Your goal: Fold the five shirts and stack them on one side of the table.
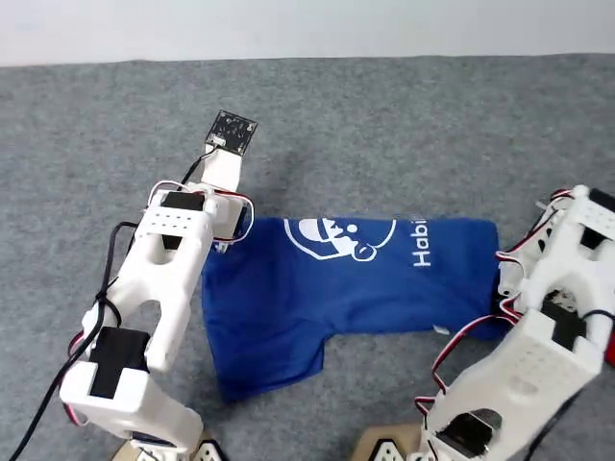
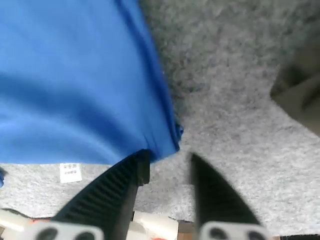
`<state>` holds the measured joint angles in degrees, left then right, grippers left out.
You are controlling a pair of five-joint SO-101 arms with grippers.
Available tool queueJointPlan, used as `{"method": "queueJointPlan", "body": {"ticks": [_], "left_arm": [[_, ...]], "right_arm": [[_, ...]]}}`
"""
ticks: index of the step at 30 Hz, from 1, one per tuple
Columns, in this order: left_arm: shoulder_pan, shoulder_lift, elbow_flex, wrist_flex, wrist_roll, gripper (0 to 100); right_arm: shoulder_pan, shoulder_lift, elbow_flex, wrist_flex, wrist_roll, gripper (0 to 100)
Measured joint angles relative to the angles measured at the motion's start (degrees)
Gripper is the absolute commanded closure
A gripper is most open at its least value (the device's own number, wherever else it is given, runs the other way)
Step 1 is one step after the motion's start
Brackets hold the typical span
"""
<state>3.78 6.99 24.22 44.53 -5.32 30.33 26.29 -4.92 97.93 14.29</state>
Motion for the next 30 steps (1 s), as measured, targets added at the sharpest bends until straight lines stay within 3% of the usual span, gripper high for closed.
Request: {"method": "queueJointPlan", "body": {"ticks": [7, 14, 18, 21, 26, 30], "left_arm": [[0.0, 0.0, 0.0, 0.0, 0.0, 100], [0.0, 0.0, 0.0, 0.0, 0.0, 100], [0.0, 0.0, -0.62, 1.93, 0.0, 100], [0.0, 0.0, -4.66, 8.09, 0.0, 100], [-0.88, 0.0, -16.79, 25.32, 0.0, 100], [-6.33, 0.0, -26.81, 38.42, 0.09, 100]], "right_arm": [[-1.85, 0.7, -6.33, -2.64, 0.0, 72.3], [-4.13, 0.7, -6.86, -2.99, 5.27, 72.6], [-7.3, 0.7, -6.86, 0.35, 9.05, 81.9], [-9.49, 0.7, -6.86, 2.11, 12.57, 86.6], [-12.4, -0.35, -8.44, 2.2, 19.6, 87.0], [-16.97, -6.86, -8.35, 2.29, 25.32, 87.0]]}}
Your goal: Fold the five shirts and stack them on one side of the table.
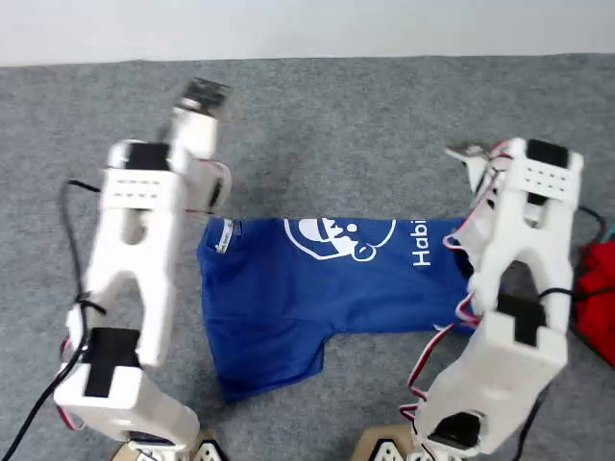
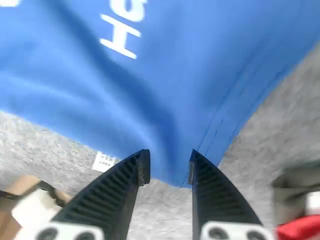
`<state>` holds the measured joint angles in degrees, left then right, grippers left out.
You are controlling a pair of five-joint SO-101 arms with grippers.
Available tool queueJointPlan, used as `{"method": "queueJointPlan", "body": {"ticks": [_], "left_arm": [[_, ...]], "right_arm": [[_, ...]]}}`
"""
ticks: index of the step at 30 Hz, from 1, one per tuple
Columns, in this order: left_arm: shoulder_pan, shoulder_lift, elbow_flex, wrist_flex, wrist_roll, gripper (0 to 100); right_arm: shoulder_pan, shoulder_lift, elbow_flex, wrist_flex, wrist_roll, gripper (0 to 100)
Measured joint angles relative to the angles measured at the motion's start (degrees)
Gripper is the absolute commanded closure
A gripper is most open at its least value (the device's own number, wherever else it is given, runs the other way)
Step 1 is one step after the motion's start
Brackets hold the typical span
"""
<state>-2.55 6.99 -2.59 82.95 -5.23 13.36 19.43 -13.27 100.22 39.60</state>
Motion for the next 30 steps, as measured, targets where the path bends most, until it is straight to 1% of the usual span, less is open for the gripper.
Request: {"method": "queueJointPlan", "body": {"ticks": [3, 5, 7, 9, 15, 17, 18, 21, 22, 23, 27, 30], "left_arm": [[-7.03, 0.0, -3.96, 5.27, 0.09, 100], [-12.31, 0.0, -4.48, 6.51, 0.09, 100], [-17.49, 0.0, -4.57, 6.68, 0.09, 100], [-22.33, 0.0, -4.57, 6.68, 0.09, 100], [-33.58, 0.0, -3.43, 6.24, 0.09, 100], [-37.27, 0.0, -2.37, 5.54, 0.09, 100], [-38.86, 0.0, -1.67, 5.1, 0.09, 100], [-42.9, 0.0, 1.23, 3.25, 0.09, 100], [-43.87, 0.0, 2.2, 2.73, 0.09, 100], [-44.48, 0.0, 3.08, 2.2, 0.09, 100], [-45.89, 0.0, 4.4, 0.35, 0.09, 100], [-47.3, 0.0, 4.48, -1.23, 0.09, 100]], "right_arm": [[-4.92, -6.15, 2.37, 0.0, 3.96, 87.3], [-8.97, -9.49, 5.01, 0.0, 5.63, 91.1], [-13.45, -12.66, 8.53, 0.0, 7.56, 96.2], [-18.46, -15.3, 11.78, 0.0, 9.58, 99.1], [-35.6, -19.69, 21.36, -0.09, 11.43, 98.3], [-40.79, -19.87, 24.44, -1.23, 11.43, 95.8], [-43.34, -19.96, 25.93, -2.55, 11.43, 92.4], [-49.14, -19.96, 30.33, -7.38, 12.04, 77.5], [-50.29, -19.96, 31.56, -9.14, 12.66, 73.5], [-51.6, -19.96, 32.62, -10.64, 13.27, 71.6], [-57.58, -19.96, 34.99, -13.19, 14.15, 71.3], [-62.51, -19.96, 35.08, -13.27, 14.33, 71.3]]}}
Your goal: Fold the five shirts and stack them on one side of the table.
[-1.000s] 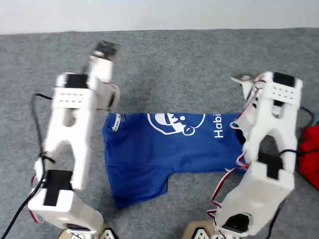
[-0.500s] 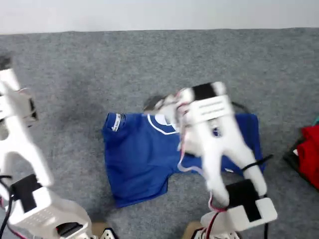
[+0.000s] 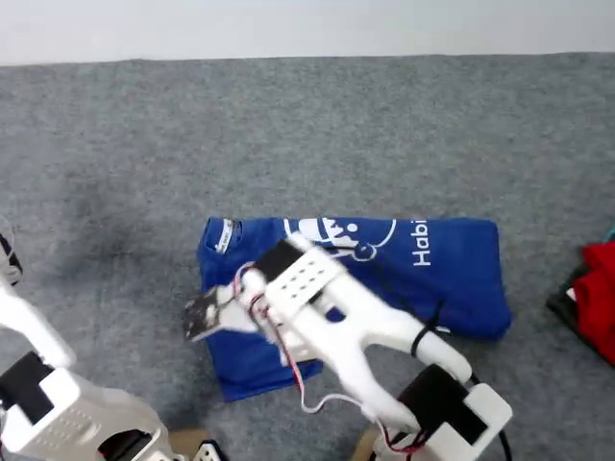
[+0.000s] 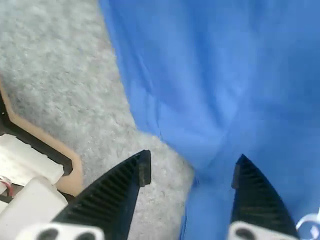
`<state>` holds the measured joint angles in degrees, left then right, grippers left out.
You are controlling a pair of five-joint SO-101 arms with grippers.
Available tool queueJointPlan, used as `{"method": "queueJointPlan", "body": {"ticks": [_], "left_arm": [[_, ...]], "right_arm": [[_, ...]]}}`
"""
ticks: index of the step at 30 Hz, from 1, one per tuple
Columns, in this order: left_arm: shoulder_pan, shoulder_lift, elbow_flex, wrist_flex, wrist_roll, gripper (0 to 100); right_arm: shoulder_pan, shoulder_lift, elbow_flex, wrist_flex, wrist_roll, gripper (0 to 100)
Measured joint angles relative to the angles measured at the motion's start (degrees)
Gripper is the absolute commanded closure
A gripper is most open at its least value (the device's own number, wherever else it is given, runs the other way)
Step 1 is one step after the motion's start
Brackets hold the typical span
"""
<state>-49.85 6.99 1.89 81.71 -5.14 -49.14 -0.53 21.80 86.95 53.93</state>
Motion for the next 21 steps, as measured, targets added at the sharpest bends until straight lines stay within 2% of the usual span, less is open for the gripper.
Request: {"method": "queueJointPlan", "body": {"ticks": [10, 21], "left_arm": [[-1.76, 0.0, 0.0, -1.67, -3.16, 100], [-4.31, 0.0, 0.0, -1.67, -3.34, 100]], "right_arm": [[-9.93, 0.0, 0.0, -0.18, 0.0, 71.2], [-11.34, 7.74, 1.67, -5.01, -1.41, 71.2]]}}
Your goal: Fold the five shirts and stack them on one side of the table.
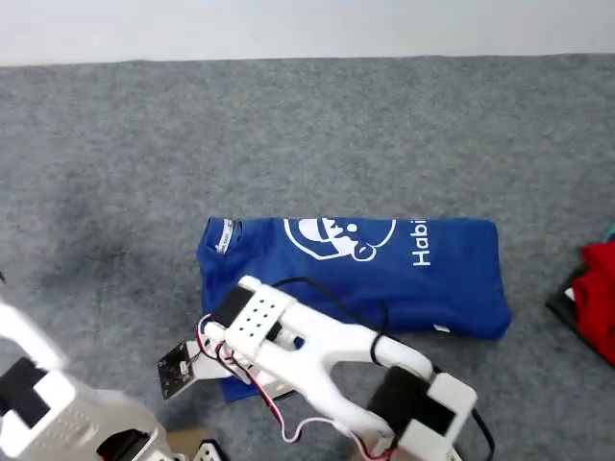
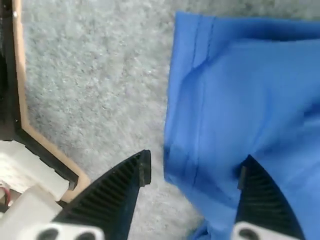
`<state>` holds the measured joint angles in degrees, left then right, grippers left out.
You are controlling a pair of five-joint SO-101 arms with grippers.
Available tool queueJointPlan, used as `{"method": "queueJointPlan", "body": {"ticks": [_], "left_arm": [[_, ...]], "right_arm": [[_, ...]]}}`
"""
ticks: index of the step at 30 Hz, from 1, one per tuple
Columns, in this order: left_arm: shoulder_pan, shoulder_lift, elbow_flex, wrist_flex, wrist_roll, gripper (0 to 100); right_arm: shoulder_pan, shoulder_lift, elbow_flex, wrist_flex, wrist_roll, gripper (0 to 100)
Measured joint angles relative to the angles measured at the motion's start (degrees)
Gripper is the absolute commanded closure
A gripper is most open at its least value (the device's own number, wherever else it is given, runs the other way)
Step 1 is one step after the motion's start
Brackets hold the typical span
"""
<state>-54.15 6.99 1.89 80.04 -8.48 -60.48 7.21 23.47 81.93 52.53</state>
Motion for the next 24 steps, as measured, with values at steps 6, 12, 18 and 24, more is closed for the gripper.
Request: {"method": "queueJointPlan", "body": {"ticks": [6, 12, 18, 24], "left_arm": [[-2.02, 0.0, 0.0, 0.0, -0.79, 100], [-2.81, 0.0, 0.0, 0.0, -2.55, 100], [-2.9, 0.0, 0.0, 0.0, -2.64, 100], [-2.99, 0.0, 0.0, 0.0, -2.64, 100]], "right_arm": [[0.0, 3.08, 0.0, -3.34, -0.35, 71.3], [0.0, 3.08, 0.0, -4.66, -0.53, 73.7], [0.26, 3.08, -0.09, -5.63, -0.62, 88.3], [0.26, 3.52, -0.09, -5.71, -0.62, 87.6]]}}
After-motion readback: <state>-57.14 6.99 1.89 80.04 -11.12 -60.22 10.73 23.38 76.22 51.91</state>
